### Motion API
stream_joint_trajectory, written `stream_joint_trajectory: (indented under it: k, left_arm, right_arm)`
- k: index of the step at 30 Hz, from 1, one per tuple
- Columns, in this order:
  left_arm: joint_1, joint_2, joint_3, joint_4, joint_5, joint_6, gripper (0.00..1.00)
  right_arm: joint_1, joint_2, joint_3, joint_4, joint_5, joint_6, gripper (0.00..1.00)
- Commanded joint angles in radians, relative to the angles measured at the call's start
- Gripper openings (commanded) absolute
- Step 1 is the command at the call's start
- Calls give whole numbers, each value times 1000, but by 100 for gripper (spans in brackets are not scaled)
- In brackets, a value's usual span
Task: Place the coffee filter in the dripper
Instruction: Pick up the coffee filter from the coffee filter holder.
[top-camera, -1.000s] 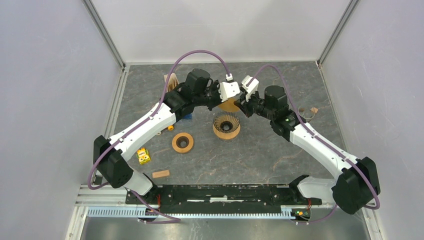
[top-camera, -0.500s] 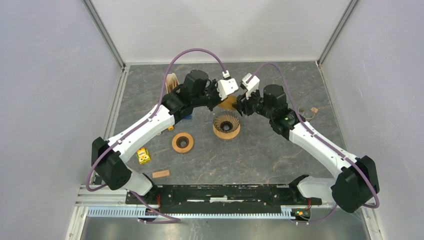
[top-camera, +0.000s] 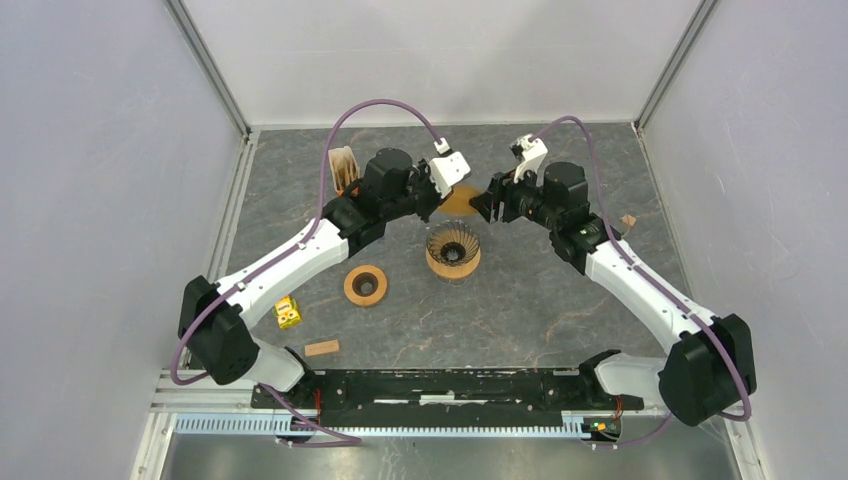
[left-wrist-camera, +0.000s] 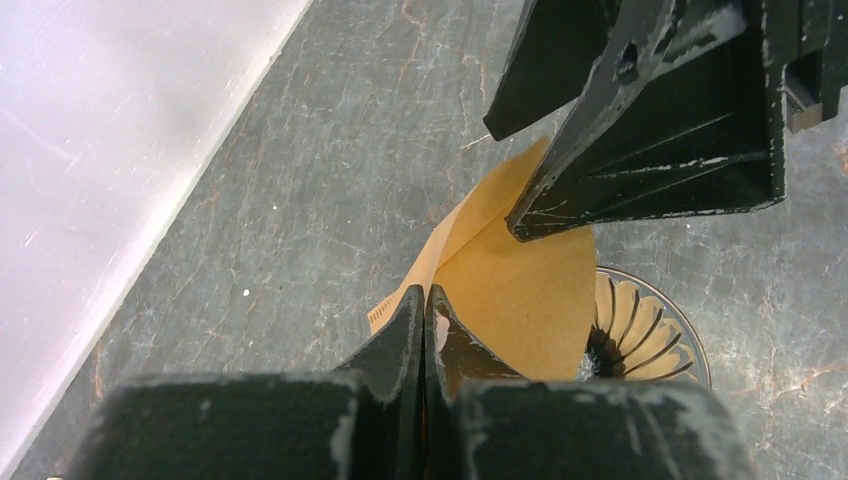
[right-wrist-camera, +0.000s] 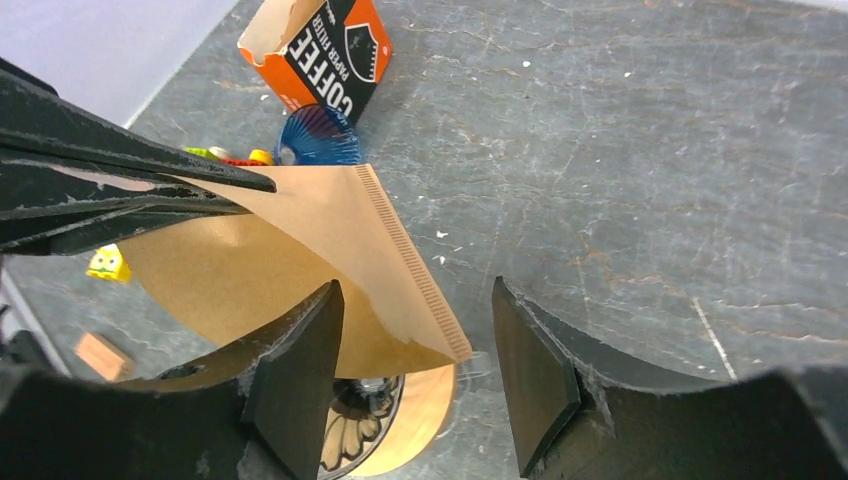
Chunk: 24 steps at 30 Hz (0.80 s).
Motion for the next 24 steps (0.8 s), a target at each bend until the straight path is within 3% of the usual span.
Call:
stream_joint_trajectory:
  k: [1,15,24]
  left_arm:
    - [1,-43,-19,99,-31,-73,2]
    - [-1,-43,-30,129,-1,-98,2]
    - [-1,-55,-56,131,25,-93,2]
  right_arm:
    - [-18,20,-14,65,-62,147,63]
    - [-45,71,-33,106,-112,257,62]
    - [-60,79,-36,127,-128,264,44]
